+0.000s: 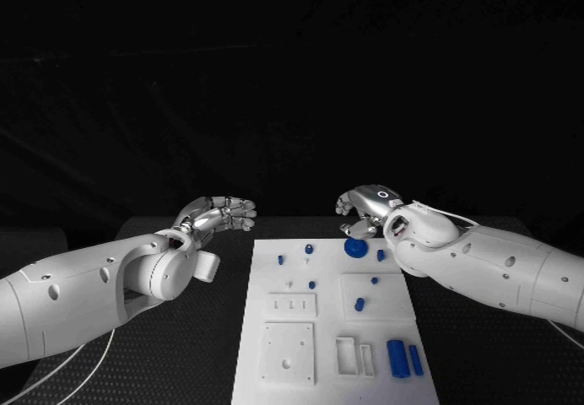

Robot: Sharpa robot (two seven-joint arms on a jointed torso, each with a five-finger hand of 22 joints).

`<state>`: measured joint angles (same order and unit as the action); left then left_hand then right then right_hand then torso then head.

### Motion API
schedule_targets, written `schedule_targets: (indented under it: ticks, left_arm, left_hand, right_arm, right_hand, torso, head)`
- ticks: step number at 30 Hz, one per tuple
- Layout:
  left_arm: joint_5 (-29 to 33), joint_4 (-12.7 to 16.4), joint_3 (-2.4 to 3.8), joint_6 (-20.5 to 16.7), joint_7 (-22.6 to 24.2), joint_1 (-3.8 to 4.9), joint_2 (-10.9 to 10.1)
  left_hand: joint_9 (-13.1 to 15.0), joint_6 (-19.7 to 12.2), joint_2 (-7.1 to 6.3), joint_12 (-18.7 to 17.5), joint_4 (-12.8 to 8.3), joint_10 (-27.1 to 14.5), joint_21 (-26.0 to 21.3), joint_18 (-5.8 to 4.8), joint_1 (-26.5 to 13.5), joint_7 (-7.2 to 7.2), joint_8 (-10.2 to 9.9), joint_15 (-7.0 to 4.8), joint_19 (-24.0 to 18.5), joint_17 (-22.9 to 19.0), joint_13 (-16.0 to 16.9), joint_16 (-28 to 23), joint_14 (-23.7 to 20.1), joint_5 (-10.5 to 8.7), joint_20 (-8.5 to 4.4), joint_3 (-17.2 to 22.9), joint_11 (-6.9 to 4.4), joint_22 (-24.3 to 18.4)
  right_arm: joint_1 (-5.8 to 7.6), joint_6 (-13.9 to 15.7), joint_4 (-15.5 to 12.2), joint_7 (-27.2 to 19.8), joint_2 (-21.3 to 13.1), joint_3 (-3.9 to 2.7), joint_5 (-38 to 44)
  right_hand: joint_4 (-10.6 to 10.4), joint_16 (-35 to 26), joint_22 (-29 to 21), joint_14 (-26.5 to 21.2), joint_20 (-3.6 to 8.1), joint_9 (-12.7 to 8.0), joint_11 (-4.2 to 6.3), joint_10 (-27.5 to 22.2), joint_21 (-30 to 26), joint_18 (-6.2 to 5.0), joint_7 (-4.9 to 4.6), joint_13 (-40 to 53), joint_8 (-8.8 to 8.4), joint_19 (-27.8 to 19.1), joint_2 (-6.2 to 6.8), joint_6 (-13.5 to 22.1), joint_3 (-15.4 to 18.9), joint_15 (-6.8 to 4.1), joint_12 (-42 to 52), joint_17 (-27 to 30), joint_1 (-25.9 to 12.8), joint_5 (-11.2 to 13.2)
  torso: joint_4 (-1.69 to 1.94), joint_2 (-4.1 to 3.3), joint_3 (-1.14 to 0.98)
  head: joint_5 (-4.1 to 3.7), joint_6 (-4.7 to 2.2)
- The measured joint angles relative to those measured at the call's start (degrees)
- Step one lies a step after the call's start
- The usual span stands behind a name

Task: Assemble the parts on the task board

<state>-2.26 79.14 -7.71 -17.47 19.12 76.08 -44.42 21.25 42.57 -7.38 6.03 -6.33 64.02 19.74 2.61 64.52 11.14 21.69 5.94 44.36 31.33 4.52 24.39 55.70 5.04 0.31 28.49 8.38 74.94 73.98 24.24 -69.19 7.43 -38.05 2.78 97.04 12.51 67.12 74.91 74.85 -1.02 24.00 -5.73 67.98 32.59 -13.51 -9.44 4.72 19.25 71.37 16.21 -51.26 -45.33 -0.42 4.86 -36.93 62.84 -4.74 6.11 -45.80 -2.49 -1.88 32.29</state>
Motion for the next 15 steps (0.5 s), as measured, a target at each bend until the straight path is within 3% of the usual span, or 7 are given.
schedule_targets:
  ticks: [5,9,12,15]
  left_arm:
    - [-0.01,-0.38,0.01,0.02,0.29,0.01,0.17]
    - [-0.01,-0.75,0.01,0.04,0.37,0.02,0.16]
    - [-0.01,-0.95,0.01,0.06,0.38,0.02,0.18]
    - [-0.01,-1.06,0.01,0.07,0.39,0.03,0.23]
  left_hand:
    - [0.05,0.20,0.22,0.00,-0.27,0.17,0.00,-0.02,-0.22,0.20,0.00,0.00,0.00,0.06,0.00,0.00,0.00,0.00,0.00,-0.04,-0.17,0.00]
    - [0.05,0.20,0.22,0.00,-0.27,0.17,0.00,-0.05,-0.22,0.20,0.00,0.00,0.00,0.06,-0.01,0.00,0.00,0.00,0.00,-0.04,-0.18,-0.01]
    - [0.05,0.20,0.22,0.00,-0.27,0.17,0.00,-0.08,-0.22,0.20,0.00,0.00,0.00,0.05,-0.01,0.00,0.00,0.00,0.00,-0.04,-0.18,-0.01]
    - [0.05,0.20,0.22,0.00,-0.27,0.17,0.00,-0.10,-0.22,0.20,0.00,0.00,0.00,0.05,-0.01,0.00,0.00,0.00,0.00,-0.04,-0.18,-0.01]
  right_arm:
    - [-0.07,-2.51,-0.41,-0.28,-1.92,0.08,-1.19]
    - [-0.10,-4.24,0.64,-0.32,-1.93,0.09,-1.23]
    - [-0.21,-5.55,1.10,-0.30,-1.90,0.15,-1.01]
    - [-0.44,-6.47,1.63,-0.21,-1.50,0.37,-0.78]
  right_hand:
    - [0.04,0.46,0.00,0.07,0.23,-0.15,0.01,0.24,0.00,0.03,-0.30,0.30,-0.01,-0.05,0.20,0.30,1.55,-0.07,-0.13,0.06,-0.21,1.20]
    - [0.21,0.46,0.00,0.09,0.43,-0.33,-0.03,0.21,0.00,0.29,-0.05,0.29,-0.30,-0.05,0.46,0.59,2.24,-0.08,-0.73,0.08,-0.47,1.52]
    - [0.47,0.67,0.00,0.06,0.54,-0.46,-0.78,-0.69,0.00,0.33,0.11,0.07,-0.68,-0.17,0.57,1.44,2.93,-0.06,-1.12,0.15,-0.57,1.63]
    - [0.85,0.71,0.00,-0.68,0.71,-0.69,-1.28,-3.14,0.01,0.85,0.52,-0.54,-1.13,-1.18,0.61,2.47,4.23,0.67,-1.33,0.21,-1.35,1.63]
  torso:
    - [-0.59,0.19,-0.16]
    - [-0.90,0.32,-0.36]
    - [-1.09,0.41,-0.53]
    - [-1.18,0.46,-0.63]
  head:
    - [-0.36,-0.70]
    - [-0.16,-0.89]
    - [-0.03,-0.91]
    - [0.07,-0.80]
